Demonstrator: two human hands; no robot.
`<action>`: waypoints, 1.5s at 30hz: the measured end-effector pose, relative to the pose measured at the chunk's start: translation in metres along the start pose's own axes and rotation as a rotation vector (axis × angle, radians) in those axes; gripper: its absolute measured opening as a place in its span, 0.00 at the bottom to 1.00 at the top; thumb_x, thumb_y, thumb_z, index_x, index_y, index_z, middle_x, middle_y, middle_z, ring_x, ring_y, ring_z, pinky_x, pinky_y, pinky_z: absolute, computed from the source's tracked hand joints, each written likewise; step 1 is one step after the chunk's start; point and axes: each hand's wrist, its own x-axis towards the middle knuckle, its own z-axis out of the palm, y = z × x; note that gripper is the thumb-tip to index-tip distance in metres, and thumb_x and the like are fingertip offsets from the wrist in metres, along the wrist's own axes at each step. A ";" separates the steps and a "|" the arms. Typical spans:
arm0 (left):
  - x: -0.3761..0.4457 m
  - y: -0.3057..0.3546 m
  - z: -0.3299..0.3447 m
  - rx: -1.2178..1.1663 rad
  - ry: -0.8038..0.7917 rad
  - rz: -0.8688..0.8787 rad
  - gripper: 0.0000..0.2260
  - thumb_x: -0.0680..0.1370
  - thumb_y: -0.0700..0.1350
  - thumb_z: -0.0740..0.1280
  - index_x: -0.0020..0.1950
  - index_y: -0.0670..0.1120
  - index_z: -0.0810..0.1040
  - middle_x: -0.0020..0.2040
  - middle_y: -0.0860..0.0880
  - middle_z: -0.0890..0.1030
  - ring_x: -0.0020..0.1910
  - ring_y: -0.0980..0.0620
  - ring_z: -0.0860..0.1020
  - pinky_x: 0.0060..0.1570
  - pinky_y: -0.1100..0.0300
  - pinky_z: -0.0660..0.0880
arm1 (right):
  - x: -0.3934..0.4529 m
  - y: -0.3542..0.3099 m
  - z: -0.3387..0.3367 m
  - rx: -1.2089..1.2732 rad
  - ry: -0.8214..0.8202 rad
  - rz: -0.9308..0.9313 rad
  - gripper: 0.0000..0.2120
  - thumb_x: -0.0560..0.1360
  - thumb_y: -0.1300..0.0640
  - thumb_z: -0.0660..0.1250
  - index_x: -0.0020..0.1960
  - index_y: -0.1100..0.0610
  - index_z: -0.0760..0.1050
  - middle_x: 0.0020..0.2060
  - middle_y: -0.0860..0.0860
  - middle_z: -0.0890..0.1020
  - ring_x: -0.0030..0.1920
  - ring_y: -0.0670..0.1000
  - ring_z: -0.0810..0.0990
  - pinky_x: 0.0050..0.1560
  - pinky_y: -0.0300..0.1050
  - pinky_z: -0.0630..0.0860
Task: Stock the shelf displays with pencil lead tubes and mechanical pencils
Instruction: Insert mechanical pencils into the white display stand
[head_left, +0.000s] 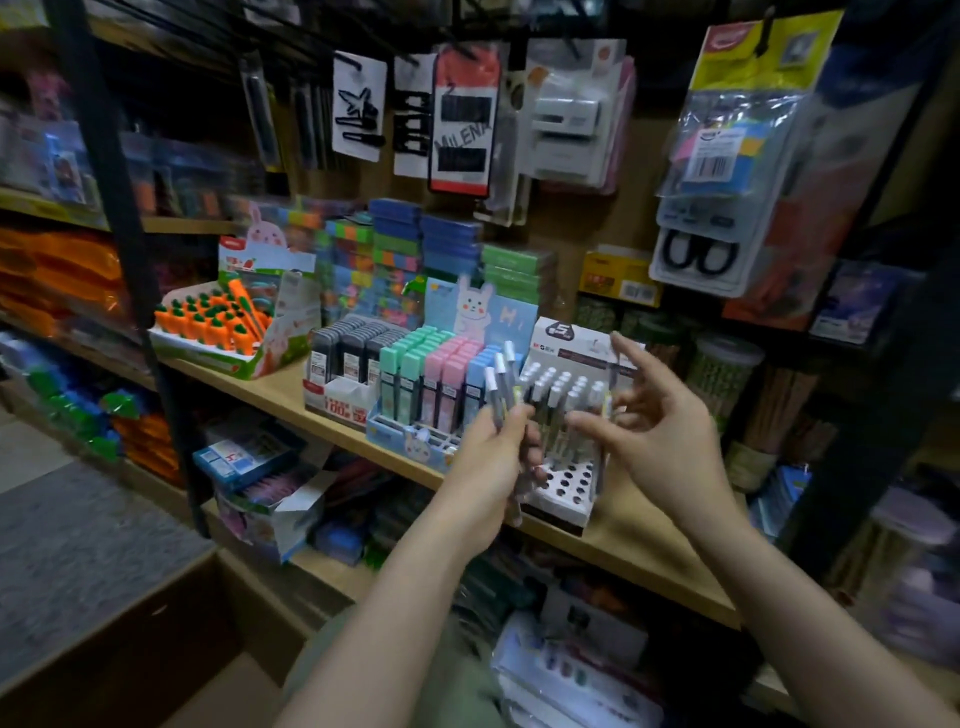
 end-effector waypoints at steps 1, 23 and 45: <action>0.001 -0.006 0.003 0.026 -0.047 0.001 0.11 0.84 0.51 0.57 0.50 0.44 0.71 0.32 0.53 0.72 0.26 0.56 0.70 0.28 0.62 0.67 | 0.005 0.003 -0.004 -0.015 0.027 -0.009 0.41 0.56 0.40 0.77 0.68 0.36 0.70 0.36 0.46 0.77 0.32 0.40 0.74 0.38 0.40 0.79; 0.006 -0.033 -0.020 0.035 -0.157 0.002 0.07 0.79 0.49 0.67 0.51 0.47 0.74 0.31 0.55 0.73 0.24 0.58 0.63 0.21 0.67 0.62 | 0.031 0.008 -0.006 0.110 -0.002 -0.081 0.17 0.72 0.64 0.74 0.59 0.53 0.77 0.45 0.52 0.84 0.47 0.49 0.85 0.45 0.44 0.83; 0.008 -0.033 -0.030 -0.126 -0.046 -0.128 0.10 0.83 0.48 0.59 0.60 0.48 0.76 0.33 0.52 0.70 0.26 0.58 0.63 0.25 0.65 0.61 | 0.023 0.037 0.008 -0.342 0.011 -0.233 0.10 0.74 0.58 0.72 0.54 0.51 0.78 0.42 0.42 0.82 0.43 0.37 0.82 0.43 0.25 0.75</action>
